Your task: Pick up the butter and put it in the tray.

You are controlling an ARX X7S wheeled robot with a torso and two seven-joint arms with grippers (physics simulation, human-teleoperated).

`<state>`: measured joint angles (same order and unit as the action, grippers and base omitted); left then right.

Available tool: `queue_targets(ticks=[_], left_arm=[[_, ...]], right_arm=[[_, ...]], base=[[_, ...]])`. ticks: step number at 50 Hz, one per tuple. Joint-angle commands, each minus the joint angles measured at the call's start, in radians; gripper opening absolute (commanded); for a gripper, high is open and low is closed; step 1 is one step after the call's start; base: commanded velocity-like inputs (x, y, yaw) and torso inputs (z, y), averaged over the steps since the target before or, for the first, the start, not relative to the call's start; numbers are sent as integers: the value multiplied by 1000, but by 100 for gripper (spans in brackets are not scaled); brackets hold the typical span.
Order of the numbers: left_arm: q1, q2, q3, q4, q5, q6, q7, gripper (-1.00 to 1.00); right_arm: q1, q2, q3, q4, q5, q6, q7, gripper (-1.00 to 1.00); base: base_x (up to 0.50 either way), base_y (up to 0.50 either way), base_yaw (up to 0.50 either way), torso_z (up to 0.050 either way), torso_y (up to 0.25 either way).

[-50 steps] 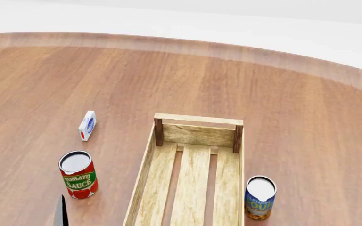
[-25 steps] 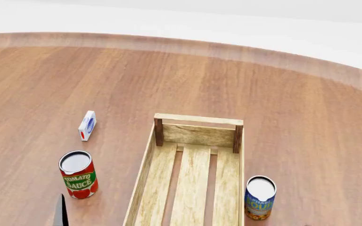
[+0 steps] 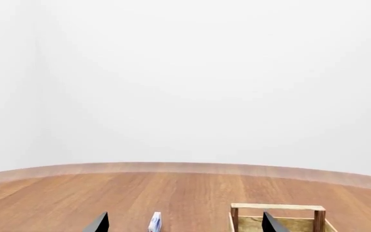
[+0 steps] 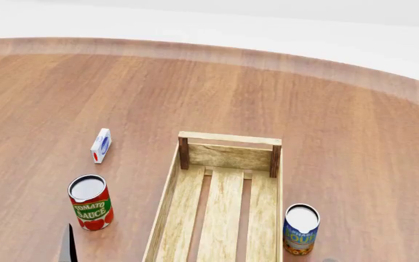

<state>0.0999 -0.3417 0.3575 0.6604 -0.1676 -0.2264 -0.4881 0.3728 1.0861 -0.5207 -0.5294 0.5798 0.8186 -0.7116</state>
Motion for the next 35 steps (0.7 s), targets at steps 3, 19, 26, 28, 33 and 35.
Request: queue_targets(ticks=[3, 19, 26, 28, 33, 35], left_arm=[[-5, 18, -27, -20, 21, 17, 22, 100], [-8, 12, -29, -15, 10, 12, 18, 100], [-9, 10, -30, -19, 7, 16, 16, 100], [-9, 9, -29, -18, 4, 14, 18, 100], [-9, 6, -28, -14, 4, 12, 15, 100], [-8, 5, -30, -12, 3, 13, 15, 100]], right_arm=[[49, -63, -49, 27, -63, -8, -75, 100], [32, -76, -82, 52, -90, -33, -77, 100], [-10, -74, -99, 77, -97, -51, -70, 100], [-17, -77, -97, 76, -91, -55, -66, 100], [-33, -84, -109, 88, -101, -70, -62, 100], [-38, -87, -113, 98, -106, -81, -63, 100]], base=[[0, 0, 0, 0, 0], [0, 0, 0, 0, 0], [0, 0, 0, 0, 0], [0, 0, 0, 0, 0], [0, 0, 0, 0, 0], [0, 0, 0, 0, 0]])
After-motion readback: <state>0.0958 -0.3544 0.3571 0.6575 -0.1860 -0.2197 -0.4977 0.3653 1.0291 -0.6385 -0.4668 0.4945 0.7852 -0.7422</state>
